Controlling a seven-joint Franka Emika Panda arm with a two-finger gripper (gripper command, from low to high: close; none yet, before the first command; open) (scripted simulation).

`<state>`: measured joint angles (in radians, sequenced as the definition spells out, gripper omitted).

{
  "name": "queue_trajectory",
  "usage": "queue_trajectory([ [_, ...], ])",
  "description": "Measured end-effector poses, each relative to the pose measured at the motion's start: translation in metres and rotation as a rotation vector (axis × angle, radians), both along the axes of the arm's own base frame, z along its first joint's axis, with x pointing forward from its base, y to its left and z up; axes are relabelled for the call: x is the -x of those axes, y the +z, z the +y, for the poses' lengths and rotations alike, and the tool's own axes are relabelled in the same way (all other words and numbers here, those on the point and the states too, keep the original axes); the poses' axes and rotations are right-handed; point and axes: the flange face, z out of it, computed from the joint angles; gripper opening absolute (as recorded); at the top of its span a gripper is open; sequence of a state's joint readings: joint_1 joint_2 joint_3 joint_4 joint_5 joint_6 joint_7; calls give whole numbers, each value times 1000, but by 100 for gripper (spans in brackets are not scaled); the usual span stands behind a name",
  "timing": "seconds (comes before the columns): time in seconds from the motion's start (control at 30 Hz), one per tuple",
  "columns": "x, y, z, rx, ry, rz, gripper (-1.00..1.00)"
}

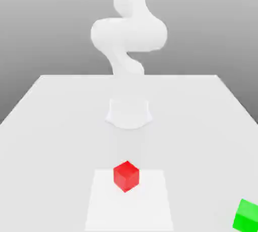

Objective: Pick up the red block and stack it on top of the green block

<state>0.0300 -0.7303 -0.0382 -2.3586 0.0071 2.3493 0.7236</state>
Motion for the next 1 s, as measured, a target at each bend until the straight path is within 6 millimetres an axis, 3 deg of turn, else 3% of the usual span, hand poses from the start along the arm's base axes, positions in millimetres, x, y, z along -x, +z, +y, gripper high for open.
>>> queue_trajectory([
  [0.13,-39,-99,-6,44,115,145,0],
  [0.3,-54,-224,-3,107,267,322,0],
  [0.43,-39,-325,1,166,405,471,0],
  [0.57,4,-427,1,240,567,639,0],
  [0.63,14,-454,1,256,604,672,0],
  [0.9,18,-510,0,261,615,684,0],
  [0.93,20,-516,0,259,614,685,-100],
  [1.0,20,-516,0,259,614,685,-100],
])
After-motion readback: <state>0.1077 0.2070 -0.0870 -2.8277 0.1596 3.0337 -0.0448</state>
